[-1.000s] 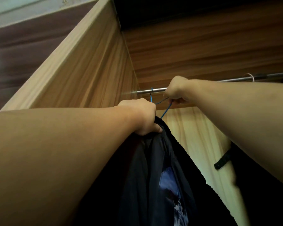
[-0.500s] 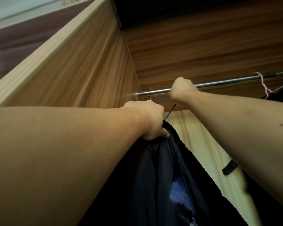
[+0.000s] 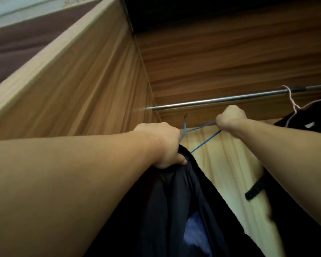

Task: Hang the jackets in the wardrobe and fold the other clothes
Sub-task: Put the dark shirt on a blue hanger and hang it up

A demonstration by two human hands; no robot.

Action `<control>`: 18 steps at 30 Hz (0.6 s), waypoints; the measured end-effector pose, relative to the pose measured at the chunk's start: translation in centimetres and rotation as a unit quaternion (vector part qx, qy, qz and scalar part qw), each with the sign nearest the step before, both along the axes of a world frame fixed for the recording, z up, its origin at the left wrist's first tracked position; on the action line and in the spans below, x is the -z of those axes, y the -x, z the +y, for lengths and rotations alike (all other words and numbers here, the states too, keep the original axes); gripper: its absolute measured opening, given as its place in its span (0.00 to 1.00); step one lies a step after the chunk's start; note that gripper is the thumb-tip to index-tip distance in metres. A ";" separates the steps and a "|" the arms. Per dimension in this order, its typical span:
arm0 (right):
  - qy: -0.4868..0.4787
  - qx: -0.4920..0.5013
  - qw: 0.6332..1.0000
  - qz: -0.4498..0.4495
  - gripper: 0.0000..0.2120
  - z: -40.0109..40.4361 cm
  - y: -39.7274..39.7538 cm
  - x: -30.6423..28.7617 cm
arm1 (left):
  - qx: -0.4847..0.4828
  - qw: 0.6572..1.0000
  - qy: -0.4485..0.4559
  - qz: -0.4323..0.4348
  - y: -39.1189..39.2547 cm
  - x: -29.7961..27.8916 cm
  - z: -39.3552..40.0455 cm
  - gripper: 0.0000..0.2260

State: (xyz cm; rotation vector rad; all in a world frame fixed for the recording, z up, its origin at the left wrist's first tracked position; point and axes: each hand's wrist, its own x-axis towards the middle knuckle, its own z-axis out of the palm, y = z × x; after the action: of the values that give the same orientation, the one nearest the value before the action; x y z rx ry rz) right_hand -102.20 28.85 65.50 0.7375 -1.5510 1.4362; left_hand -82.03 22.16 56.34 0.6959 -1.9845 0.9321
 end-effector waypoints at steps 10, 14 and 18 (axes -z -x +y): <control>-0.215 -0.273 0.916 -0.201 0.07 -0.2 3.9 9.4 | -0.014 1.000 0.005 -0.015 0.6 1.2 -1.0 0.25; -0.191 -0.352 0.899 -0.180 0.04 -0.6 4.3 14.3 | -0.012 1.000 0.001 -0.022 0.9 3.0 -0.8 0.25; -0.331 -0.345 0.835 -0.274 0.04 0.7 3.7 18.0 | 0.001 0.998 -0.036 -0.043 1.7 6.1 -0.8 0.24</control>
State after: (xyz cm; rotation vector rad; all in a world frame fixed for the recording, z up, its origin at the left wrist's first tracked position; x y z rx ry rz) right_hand -105.87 29.52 47.49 1.5115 -2.4533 1.7073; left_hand -83.70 21.32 50.22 0.7045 -2.1038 0.9074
